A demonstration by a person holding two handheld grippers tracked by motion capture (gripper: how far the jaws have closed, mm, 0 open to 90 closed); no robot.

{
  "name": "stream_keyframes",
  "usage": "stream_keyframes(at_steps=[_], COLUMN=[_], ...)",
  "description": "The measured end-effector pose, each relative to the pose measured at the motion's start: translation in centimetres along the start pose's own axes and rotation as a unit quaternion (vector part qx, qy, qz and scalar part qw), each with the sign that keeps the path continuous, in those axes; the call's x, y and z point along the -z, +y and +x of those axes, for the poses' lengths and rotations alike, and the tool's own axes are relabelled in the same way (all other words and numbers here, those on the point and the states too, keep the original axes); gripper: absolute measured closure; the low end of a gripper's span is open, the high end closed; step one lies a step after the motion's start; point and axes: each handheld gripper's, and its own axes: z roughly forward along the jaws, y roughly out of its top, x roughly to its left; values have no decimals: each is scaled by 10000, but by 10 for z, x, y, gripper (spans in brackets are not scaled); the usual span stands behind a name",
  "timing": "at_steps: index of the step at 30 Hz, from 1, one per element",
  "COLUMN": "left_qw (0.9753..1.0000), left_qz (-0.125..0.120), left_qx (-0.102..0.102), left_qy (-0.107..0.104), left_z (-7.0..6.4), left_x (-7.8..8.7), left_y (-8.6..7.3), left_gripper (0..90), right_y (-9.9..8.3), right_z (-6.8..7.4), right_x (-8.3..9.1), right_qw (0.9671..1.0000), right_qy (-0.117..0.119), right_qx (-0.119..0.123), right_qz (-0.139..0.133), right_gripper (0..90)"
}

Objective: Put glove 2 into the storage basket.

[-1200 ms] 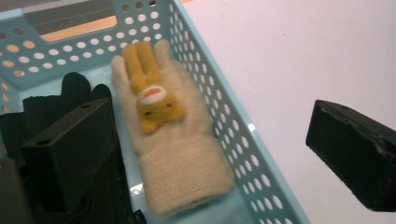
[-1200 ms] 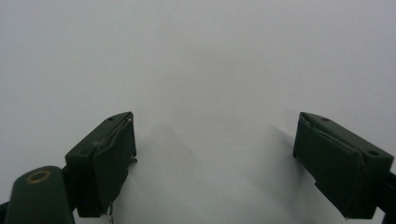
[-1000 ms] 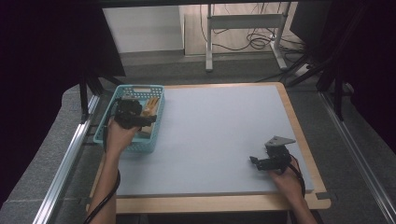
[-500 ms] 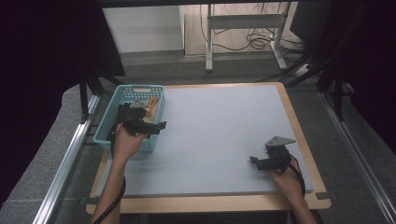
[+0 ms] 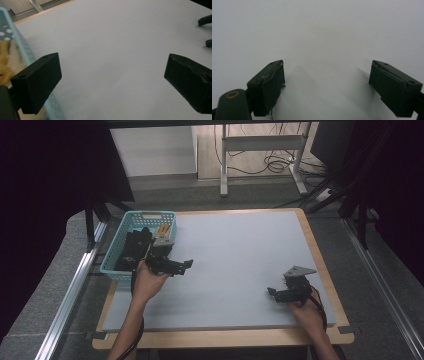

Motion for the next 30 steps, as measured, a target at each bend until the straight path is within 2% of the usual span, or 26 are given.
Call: stream_keyframes(at_steps=[8,14,18,27,30], left_qw=[9996,9991,9989,9985,9978], left_qz=[-22,74,160,304,323], left_qx=[-119,-174,-226,-211,-177], left_qy=[-240,-390,-367,-405,-553], left_z=[-22,-34,-41,-45,-43], left_x=[-10,-19,-24,-35,-39], left_y=[-12,-26,-35,-61,-71], left_gripper=[8,0,0,0,0], right_y=[0,0,0,0,0], right_z=[0,0,0,1,1], right_x=[0,0,0,0,0], right_qw=[10000,10000,10000,10000,10000], right_qy=[-1,-6,-6,-8,-13], right_qx=[-8,-6,-3,-8,-6], right_qz=[0,-1,-12,-14,-12], right_gripper=[130,129,129,129,129])
